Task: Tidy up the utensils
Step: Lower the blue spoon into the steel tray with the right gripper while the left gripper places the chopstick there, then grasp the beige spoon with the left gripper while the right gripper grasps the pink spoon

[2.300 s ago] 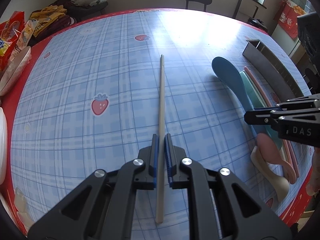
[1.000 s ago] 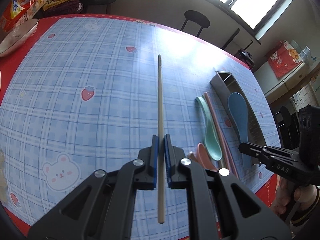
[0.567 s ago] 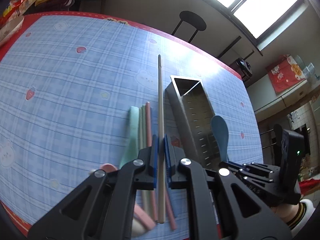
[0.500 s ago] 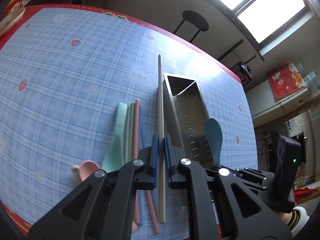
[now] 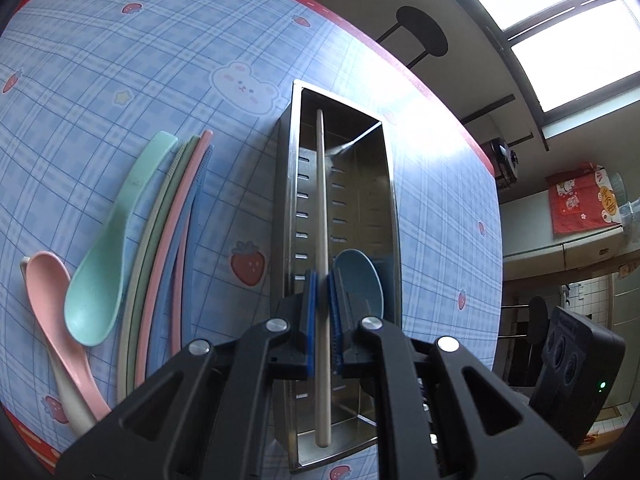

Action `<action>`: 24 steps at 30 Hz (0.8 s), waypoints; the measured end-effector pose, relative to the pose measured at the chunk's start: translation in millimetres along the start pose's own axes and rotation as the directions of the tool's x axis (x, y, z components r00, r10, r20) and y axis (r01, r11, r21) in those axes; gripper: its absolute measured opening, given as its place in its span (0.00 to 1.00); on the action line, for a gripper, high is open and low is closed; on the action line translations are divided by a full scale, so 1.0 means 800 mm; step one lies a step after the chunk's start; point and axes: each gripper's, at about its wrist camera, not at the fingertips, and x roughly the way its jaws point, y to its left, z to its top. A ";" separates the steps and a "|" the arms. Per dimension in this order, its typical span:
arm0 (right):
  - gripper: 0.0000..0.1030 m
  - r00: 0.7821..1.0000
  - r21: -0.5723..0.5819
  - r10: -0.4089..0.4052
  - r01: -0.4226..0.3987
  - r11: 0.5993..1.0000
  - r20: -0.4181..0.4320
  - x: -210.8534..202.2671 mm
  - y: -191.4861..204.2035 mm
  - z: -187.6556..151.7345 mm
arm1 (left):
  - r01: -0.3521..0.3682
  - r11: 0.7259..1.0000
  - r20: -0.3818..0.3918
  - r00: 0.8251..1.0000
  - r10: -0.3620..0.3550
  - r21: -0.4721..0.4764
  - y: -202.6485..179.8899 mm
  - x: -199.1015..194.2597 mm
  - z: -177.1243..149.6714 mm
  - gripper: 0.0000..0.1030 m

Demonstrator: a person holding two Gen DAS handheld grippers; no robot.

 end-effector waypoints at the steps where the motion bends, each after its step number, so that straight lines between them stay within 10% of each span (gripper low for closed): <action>1: 0.07 1.000 -0.004 0.002 -0.002 1.000 -0.003 0.000 0.000 0.000 | -0.003 1.000 0.000 1.000 0.003 0.004 -0.002 0.003 0.001 0.10; 15: 0.29 0.985 -0.043 -0.042 0.050 0.998 0.168 -0.071 0.000 -0.035 | -0.064 0.986 0.093 0.994 0.050 0.153 -0.021 -0.049 0.010 0.25; 24: 0.30 0.954 -0.188 0.042 0.016 0.982 0.296 -0.074 0.072 -0.071 | -0.238 0.947 0.233 0.955 0.186 0.218 0.071 -0.158 -0.034 0.25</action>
